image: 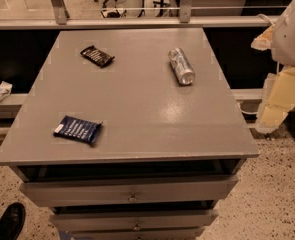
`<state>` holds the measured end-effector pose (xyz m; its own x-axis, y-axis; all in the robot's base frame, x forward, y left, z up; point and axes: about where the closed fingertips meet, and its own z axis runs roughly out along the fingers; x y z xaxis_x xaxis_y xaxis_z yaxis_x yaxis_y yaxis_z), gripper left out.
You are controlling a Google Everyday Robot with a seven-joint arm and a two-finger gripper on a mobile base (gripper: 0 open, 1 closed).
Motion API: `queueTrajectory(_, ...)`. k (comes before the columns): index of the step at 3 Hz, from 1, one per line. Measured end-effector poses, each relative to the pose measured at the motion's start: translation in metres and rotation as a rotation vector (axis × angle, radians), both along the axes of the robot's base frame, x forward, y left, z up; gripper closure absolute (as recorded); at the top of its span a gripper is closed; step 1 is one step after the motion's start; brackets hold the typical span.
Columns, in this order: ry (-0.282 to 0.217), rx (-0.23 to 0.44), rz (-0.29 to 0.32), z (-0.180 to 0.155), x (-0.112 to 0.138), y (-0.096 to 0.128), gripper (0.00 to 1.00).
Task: Move redbull can near rxbar chocolate
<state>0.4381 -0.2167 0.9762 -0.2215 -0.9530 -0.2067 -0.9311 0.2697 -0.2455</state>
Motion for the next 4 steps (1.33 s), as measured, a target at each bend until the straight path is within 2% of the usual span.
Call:
queueTrajectory(1, -0.004, 0.002, -0.003, -0.001, 0.003, 0.0, 0.0)
queueTrajectory(2, -0.061, 0.029, -0.045, -0.015, 0.047, 0.0, 0.0)
queueTrajectory(3, -0.109, 0.07, -0.125, -0.035, 0.103, 0.0, 0.0)
queueTrajectory(4, -0.138, 0.155, -0.261, -0.063, 0.165, 0.005, 0.0)
